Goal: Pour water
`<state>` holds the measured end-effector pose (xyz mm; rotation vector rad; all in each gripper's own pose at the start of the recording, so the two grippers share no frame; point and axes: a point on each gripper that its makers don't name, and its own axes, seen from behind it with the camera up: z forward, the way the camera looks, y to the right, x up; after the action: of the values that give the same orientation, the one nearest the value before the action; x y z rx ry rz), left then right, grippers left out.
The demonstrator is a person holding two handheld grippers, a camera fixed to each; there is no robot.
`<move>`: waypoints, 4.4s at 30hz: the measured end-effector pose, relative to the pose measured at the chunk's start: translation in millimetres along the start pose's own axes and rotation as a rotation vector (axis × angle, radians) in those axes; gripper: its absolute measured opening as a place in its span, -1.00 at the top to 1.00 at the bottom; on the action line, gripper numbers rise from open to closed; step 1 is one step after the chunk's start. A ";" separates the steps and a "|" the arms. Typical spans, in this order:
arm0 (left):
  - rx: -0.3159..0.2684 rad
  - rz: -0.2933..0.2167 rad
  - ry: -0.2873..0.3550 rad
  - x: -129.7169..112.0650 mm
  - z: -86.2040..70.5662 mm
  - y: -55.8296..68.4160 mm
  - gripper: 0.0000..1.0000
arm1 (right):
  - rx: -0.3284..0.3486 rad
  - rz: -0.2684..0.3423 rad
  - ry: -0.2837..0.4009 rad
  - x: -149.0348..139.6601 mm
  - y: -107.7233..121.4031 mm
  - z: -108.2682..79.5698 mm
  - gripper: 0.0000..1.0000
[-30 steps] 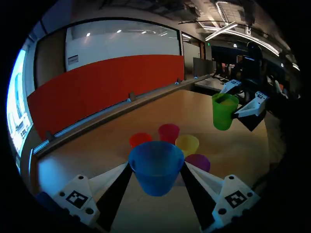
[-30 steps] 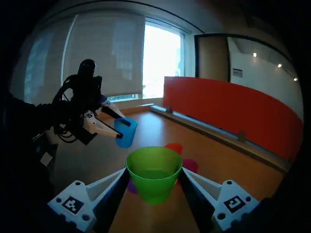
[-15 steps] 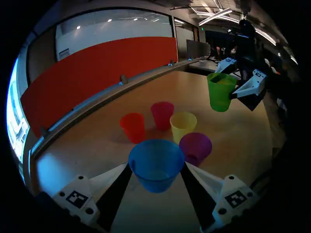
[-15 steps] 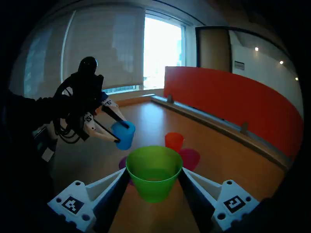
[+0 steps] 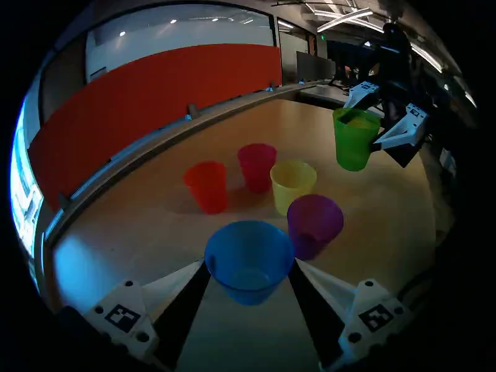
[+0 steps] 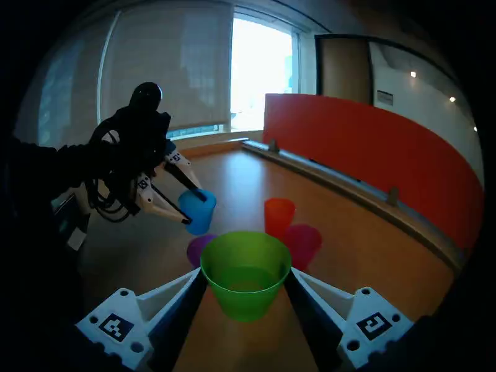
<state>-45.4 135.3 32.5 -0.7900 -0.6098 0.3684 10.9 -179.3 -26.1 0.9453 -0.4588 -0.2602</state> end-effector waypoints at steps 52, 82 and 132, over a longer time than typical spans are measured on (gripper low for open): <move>0.006 -0.007 -0.120 -55.7 1.5 -0.4 -0.91 | 0.024 0.019 -0.077 -40.1 -9.8 23.5 -0.76; 0.032 -0.031 -0.067 -53.6 -27.9 0.6 -0.91 | 0.058 0.039 -0.183 -91.2 -15.9 53.1 -0.76; 0.100 -0.092 0.006 -53.2 -57.6 6.4 -0.91 | -0.050 0.042 -0.189 -111.7 -17.3 -2.2 -0.99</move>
<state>-50.3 80.3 -23.4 -0.6645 -0.6154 0.3102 -86.0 -141.8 -70.8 0.8654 -0.6423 -0.3232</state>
